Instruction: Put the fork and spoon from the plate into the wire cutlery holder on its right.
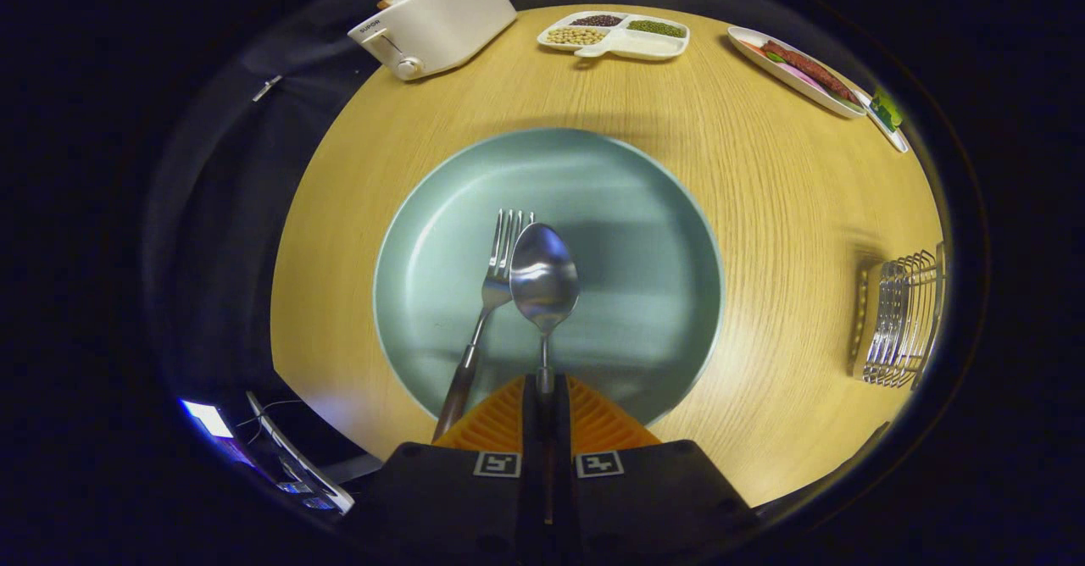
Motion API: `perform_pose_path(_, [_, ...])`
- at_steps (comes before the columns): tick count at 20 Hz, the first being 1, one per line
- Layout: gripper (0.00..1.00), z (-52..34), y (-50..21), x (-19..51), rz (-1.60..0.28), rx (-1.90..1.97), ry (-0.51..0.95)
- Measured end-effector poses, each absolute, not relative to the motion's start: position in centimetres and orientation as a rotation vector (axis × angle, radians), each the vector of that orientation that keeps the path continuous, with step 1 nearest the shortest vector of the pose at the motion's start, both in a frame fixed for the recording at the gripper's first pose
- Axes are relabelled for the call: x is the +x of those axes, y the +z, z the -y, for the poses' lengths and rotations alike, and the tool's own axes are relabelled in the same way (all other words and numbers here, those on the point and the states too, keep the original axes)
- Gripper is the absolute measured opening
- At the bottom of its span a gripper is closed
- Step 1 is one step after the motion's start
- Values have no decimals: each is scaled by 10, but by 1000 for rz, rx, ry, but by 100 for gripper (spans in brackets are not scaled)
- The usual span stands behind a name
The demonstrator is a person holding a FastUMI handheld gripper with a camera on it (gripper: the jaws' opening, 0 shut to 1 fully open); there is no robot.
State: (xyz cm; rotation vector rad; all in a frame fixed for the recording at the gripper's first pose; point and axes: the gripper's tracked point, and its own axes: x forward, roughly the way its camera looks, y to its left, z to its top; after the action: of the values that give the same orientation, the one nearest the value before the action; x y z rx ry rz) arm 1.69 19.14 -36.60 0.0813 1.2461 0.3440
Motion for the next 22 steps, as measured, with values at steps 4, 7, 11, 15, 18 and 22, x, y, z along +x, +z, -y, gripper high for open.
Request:
perform_pose_path(4, [9, -173, -351, 26, -1227, 116, 318])
perform_pose_path(7, [9, -157, -328, 28, -1181, 85, 339])
perform_pose_path(11, [9, -140, -295, 24, -1152, 127, 367])
perform_pose_path(15, [9, -108, -260, 22, -1112, 143, 382])
perform_pose_path(18, [9, -70, -237, 23, -1090, 160, 364])
perform_pose_path(22, [9, -7, -222, 23, -1081, 152, 312])
